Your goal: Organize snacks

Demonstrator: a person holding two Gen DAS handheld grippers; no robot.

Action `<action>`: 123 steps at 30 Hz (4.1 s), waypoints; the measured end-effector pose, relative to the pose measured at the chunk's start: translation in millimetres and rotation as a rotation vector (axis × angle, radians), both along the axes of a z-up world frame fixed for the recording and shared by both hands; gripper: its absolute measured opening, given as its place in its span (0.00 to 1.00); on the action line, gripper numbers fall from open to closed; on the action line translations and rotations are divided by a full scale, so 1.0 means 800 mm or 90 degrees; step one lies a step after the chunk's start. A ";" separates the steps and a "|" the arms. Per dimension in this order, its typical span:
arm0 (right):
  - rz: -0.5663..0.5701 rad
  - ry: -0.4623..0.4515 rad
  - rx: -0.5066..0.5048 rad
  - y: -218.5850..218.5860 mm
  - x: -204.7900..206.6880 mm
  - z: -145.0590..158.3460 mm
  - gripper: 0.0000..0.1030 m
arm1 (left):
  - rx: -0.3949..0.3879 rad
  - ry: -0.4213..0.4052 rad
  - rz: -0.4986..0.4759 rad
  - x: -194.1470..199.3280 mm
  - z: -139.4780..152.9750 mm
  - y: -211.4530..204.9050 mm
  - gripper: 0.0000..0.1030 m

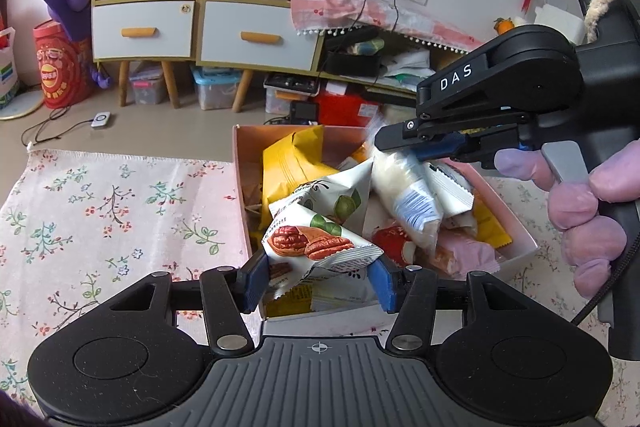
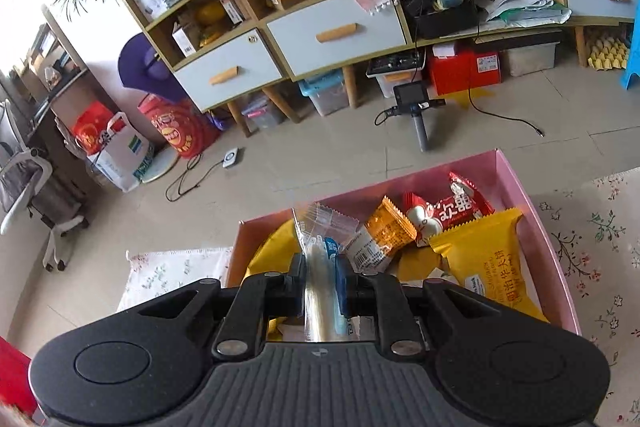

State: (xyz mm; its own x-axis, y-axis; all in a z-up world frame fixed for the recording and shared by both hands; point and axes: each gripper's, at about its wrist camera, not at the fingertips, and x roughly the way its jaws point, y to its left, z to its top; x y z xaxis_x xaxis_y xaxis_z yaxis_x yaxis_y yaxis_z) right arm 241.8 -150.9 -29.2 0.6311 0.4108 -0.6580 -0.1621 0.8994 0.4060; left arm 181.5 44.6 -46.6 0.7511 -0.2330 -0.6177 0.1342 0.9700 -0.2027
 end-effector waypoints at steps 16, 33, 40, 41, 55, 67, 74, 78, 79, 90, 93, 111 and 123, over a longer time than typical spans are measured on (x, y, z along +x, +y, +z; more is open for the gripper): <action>0.013 -0.080 -0.054 -0.015 -0.030 0.045 0.62 | -0.002 -0.016 -0.001 -0.016 0.008 -0.005 0.78; -0.019 -0.119 -0.106 -0.066 -0.094 0.050 0.77 | 0.041 -0.004 -0.001 -0.056 0.030 -0.011 0.90; -0.015 -0.116 -0.147 -0.073 -0.127 0.036 0.81 | 0.051 0.031 0.028 -0.075 0.032 -0.007 0.93; -0.017 -0.113 -0.148 -0.074 -0.132 0.034 0.81 | 0.050 0.036 0.033 -0.079 0.033 -0.005 0.93; 0.009 -0.114 -0.224 -0.049 -0.193 0.021 0.86 | 0.069 0.090 0.083 -0.112 0.043 -0.004 0.94; -0.009 -0.081 -0.256 -0.045 -0.219 0.003 0.87 | 0.110 0.108 0.118 -0.130 0.041 0.004 0.94; -0.010 -0.070 -0.255 -0.048 -0.222 0.001 0.87 | 0.120 0.124 0.122 -0.129 0.031 0.001 0.94; -0.007 -0.062 -0.257 -0.046 -0.225 -0.001 0.87 | 0.127 0.136 0.116 -0.133 0.029 -0.005 0.94; -0.005 -0.060 -0.258 -0.046 -0.226 -0.001 0.87 | 0.129 0.135 0.113 -0.136 0.029 -0.006 0.94; -0.018 -0.045 -0.267 -0.046 -0.228 -0.005 0.88 | 0.126 0.170 0.131 -0.142 0.026 -0.003 0.98; -0.020 -0.041 -0.269 -0.041 -0.229 -0.007 0.88 | 0.129 0.183 0.134 -0.142 0.024 -0.005 0.99; -0.047 -0.051 -0.273 -0.032 -0.238 -0.005 0.88 | 0.144 0.177 0.160 -0.140 0.028 -0.013 0.99; -0.063 -0.039 -0.289 -0.041 -0.232 -0.013 0.88 | 0.139 0.183 0.169 -0.143 0.031 -0.006 0.99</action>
State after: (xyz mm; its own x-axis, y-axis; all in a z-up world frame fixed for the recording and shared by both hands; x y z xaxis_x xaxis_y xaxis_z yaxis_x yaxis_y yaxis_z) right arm 56.2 -183.7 -39.8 0.6964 0.0254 -0.7172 -0.0774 0.9962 -0.0399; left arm 66.7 39.9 -21.9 0.5574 0.1027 -0.8239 -0.1565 0.9875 0.0172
